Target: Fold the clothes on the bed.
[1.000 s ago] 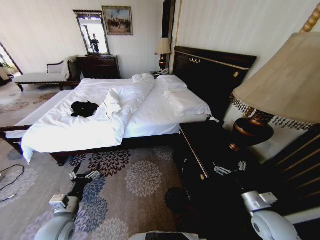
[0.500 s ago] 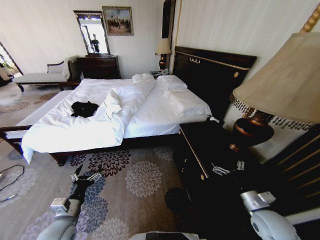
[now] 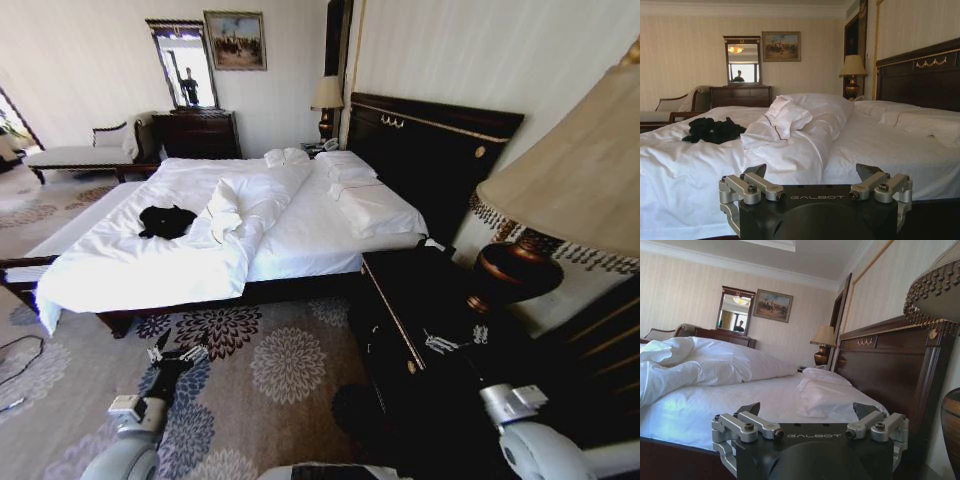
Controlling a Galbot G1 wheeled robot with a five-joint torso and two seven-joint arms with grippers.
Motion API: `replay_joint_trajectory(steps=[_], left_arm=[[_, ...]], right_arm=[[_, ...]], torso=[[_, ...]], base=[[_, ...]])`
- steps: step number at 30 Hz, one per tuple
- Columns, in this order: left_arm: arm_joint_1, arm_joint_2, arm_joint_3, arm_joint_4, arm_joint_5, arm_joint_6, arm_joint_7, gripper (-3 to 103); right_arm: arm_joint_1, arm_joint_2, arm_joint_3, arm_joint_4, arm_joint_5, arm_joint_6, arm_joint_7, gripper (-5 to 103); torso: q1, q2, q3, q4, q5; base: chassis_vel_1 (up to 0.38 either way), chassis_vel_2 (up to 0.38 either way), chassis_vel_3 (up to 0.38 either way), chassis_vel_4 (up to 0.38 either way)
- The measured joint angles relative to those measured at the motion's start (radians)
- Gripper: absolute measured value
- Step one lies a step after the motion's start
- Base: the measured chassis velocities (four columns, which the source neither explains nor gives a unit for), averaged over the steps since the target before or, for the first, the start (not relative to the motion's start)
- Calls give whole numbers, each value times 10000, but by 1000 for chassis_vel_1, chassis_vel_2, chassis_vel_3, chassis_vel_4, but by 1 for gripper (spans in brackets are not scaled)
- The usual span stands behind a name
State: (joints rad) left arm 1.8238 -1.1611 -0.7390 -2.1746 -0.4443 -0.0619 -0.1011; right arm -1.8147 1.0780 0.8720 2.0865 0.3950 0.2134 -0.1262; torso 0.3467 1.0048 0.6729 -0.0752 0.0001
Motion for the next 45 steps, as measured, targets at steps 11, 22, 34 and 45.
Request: replay_joint_trajectory(steps=[11,22,34,45], left_arm=[[-38,-140,87,-74,-87,-74,-60,100],[74,-280,91,-138,21,-218,-60,100],[30,-220,303,-131,166,-230,-48,100],[20,-71,647,-63,740,-430,43,100]], right_arm=[[-42,104,-32,75,-114,-65,0,100],[3,174,-202,-131,-300,-67,-10,100],[116,197,-308,-401,-511,-17,132,100],[343,122,-438,-450,-291,-196,214,100]], torso=[[2,0,1,0,0],[0,0,-1,0,-1],[0,0,0,-1,-1],[-1,0,0,0,1]], base=[[-102,100,103,-101],[-88,90,89,-84],[-107,98,95,-98],[-118,122,113,-120]])
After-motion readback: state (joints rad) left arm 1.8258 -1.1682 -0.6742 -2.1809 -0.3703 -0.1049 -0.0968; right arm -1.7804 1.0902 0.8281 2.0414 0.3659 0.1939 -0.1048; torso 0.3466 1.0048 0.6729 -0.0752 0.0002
